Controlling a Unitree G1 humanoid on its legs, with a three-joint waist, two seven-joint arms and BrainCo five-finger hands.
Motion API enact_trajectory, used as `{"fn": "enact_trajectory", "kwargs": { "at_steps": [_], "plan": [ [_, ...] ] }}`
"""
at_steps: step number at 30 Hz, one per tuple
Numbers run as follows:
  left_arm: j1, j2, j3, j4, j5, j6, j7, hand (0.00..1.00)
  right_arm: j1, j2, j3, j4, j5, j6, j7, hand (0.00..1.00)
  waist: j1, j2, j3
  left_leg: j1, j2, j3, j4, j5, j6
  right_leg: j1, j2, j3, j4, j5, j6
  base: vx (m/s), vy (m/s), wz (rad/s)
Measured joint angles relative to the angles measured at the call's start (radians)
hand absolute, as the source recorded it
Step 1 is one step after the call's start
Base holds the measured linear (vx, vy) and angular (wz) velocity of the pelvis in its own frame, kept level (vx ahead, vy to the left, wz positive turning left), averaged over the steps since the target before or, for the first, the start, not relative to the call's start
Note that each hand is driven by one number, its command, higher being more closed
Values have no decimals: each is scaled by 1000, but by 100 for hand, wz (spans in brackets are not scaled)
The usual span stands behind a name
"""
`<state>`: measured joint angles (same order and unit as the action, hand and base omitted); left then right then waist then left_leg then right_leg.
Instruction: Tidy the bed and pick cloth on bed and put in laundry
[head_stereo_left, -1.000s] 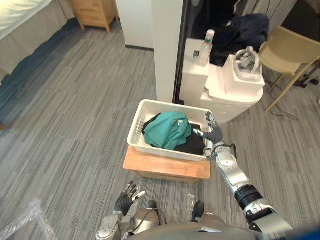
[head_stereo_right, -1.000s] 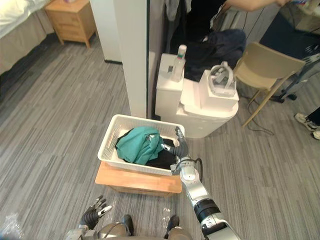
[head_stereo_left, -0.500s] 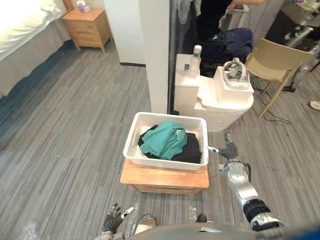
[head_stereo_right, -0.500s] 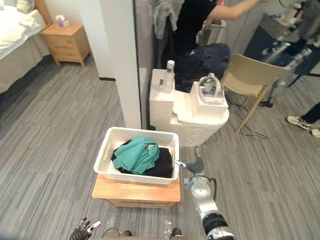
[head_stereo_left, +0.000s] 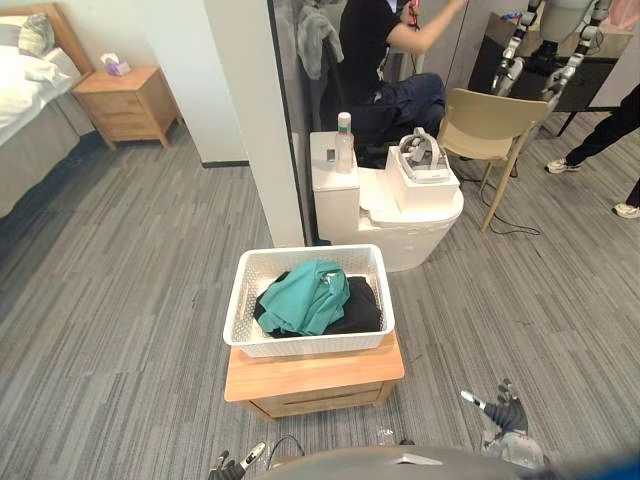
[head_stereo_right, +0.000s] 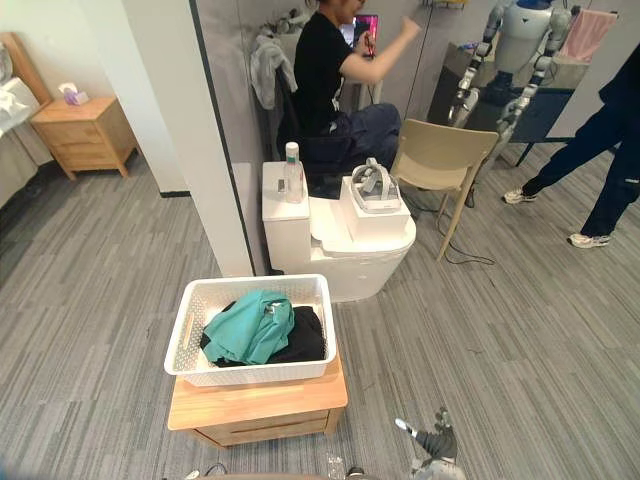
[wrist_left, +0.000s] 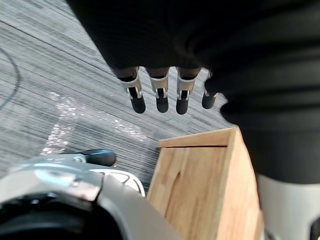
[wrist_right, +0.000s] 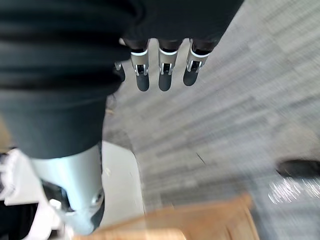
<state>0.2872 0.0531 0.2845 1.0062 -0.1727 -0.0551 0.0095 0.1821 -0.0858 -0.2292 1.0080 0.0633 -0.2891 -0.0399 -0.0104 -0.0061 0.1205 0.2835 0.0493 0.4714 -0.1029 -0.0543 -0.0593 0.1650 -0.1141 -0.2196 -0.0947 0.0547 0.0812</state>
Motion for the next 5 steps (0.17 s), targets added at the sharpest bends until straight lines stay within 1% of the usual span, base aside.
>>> {"fn": "enact_trajectory", "kwargs": {
  "at_steps": [1, 3, 5],
  "plan": [
    [-2, 0, 0, 1, -3, 6, 0, 0, 3, 2, -2, 5, -1, 0, 8, 0, 0, 0, 0, 0, 0, 0, 0, 0, 0, 0, 0, 0, 0, 0, 0, -42, -5, -1],
    [-15, -1, 0, 13, -14, 32, -1, 0, 26, 8, -18, 36, -52, 5, 69, 0, -1, 7, -5, 0, 0, -1, 0, -4, -4, 1, 0, 0, -4, 0, 0, -33, 0, 0],
    [-17, -1, 0, 17, -17, 38, -1, 0, 36, 9, -26, 44, -68, 8, 88, 0, -4, 7, -5, 0, 0, -2, 0, -5, -5, 0, 1, 0, -5, 0, 0, 0, 0, 0]
  ]
}}
